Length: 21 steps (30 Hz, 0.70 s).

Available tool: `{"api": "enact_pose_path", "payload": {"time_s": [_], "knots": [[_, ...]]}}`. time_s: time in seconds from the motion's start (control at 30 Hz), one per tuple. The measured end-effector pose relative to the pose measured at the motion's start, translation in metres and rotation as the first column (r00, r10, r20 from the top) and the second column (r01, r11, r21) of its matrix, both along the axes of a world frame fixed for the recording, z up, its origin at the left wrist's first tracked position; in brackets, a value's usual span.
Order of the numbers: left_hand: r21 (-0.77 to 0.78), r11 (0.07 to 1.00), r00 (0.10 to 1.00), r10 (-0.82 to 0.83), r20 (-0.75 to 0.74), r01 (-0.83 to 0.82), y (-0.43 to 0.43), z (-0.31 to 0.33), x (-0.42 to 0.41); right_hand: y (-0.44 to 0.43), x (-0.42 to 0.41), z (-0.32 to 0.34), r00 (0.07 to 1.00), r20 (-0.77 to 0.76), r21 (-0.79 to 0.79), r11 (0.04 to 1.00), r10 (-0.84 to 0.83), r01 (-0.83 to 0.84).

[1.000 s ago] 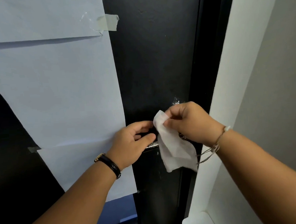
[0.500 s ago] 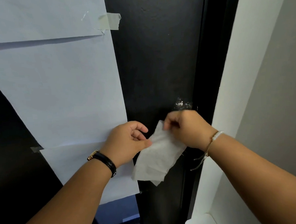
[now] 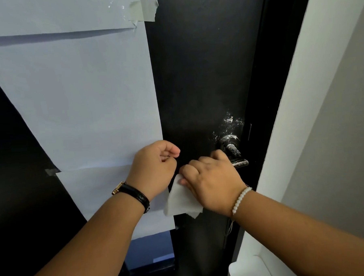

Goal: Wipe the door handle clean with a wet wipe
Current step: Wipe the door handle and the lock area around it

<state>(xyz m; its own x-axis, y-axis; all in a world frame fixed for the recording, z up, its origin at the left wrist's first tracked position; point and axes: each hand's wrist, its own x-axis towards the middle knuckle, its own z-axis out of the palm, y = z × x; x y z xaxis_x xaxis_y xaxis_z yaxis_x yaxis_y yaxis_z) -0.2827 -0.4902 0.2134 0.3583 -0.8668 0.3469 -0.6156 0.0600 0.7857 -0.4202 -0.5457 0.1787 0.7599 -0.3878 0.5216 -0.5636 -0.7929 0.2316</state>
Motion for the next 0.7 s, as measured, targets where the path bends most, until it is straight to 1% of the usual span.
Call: {"api": "enact_pose_path", "payload": {"time_s": [0.13,0.2,0.3,0.37,0.43,0.6,0.7], "knots": [[0.021,1.000,0.999,-0.003,0.033,0.003,0.002,-0.001,-0.003,-0.007,-0.012,-0.002,0.997,0.053,-0.057,0.997,-0.049,0.052],[0.038,0.999,0.999,-0.013,0.043,0.012,0.005,-0.002,-0.003,-0.007,-0.017,0.000,0.991,0.070,-0.034,0.992,-0.118,0.121],[0.061,0.998,0.999,-0.012,0.033,0.010,0.006,-0.003,-0.003,-0.007,-0.008,0.011,0.950,0.116,0.037,0.957,-0.291,0.288],[0.069,0.998,1.000,-0.006,0.023,0.005,0.006,-0.003,-0.003,-0.008,-0.001,0.014,0.935,0.126,0.057,0.943,-0.332,0.327],[0.072,0.997,1.000,-0.010,0.023,0.009,0.006,-0.003,-0.002,-0.009,0.000,0.011,0.941,0.120,0.035,0.948,-0.318,0.316],[0.084,0.996,0.999,-0.026,0.025,0.024,0.006,-0.002,-0.005,-0.011,-0.011,-0.001,0.971,0.115,-0.082,0.972,-0.210,0.220],[0.095,0.990,0.995,-0.102,0.015,0.100,0.007,-0.003,-0.010,-0.013,-0.017,-0.005,0.978,0.142,-0.123,0.977,-0.154,0.171]]}}
